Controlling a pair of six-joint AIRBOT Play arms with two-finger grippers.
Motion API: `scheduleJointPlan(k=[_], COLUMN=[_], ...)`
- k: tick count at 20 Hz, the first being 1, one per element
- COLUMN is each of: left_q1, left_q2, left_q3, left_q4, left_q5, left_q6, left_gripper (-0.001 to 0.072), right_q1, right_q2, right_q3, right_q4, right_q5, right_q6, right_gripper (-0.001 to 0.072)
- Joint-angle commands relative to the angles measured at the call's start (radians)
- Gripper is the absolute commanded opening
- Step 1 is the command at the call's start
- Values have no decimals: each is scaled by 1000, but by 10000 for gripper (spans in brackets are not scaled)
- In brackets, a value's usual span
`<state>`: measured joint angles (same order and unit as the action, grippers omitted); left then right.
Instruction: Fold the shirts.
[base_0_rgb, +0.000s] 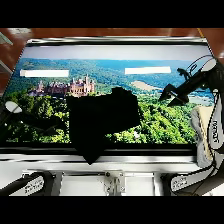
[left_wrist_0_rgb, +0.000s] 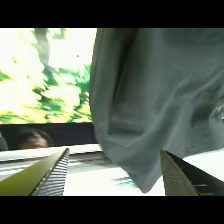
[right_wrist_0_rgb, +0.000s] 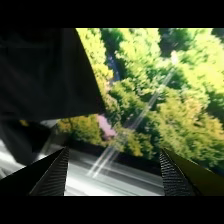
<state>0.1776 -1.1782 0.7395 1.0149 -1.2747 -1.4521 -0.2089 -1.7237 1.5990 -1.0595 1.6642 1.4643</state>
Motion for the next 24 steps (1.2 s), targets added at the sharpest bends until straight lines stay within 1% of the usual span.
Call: scheduleJointPlan(k=[1, 4, 7, 11, 12, 13, 15, 16, 17, 18, 21, 24], left_q1=[6, -23, -50, -73, -79, -82, -84, -84, -84, -84, -84, -82], left_q2=[35, 35, 31, -44, -63, -75, -80, -79, -78, -74, -41, 18], left_q3=[-222, -265, -265, -264, -264, -264, -262, -262, -262, -262, -262, -257], left_q4=[-170, -190, -222, -250, -251, -253, -253, -253, -253, -253, -253, -252], left_q5=[138, 259, 345, 358, 358, 359, 359, 359, 358, 354, 338, 336], left_q6=[84, 86, 75, 77, 83, 83, 83, 84, 98, 116, 151, 151], left_gripper=[676, 662, 657, 657, 644, 506, 159, 93, 54, 42, 42, 42], right_q1=[-6, 26, 34, 34, 34, 35, 57, 78, 101, 127, 187, 228], right_q2=[21, 21, 21, 20, 19, 14, 6, 6, 6, 6, 6, 3], right_q3=[-176, -201, -201, -201, -201, -201, -228, -258, -290, -322, -377, -393], right_q4=[93, 97, 101, 101, 100, 100, 94, 93, 94, 94, 94, 94], right_q5=[-90, -180, -215, -235, -237, -236, -250, -272, -293, -318, -388, -417], right_q6=[-29, -32, -32, -14, -9, -3, 9, 9, 8, 5, -2, 9], right_gripper=[684, 684, 685, 684, 684, 684, 684, 684, 684, 684, 684, 684])
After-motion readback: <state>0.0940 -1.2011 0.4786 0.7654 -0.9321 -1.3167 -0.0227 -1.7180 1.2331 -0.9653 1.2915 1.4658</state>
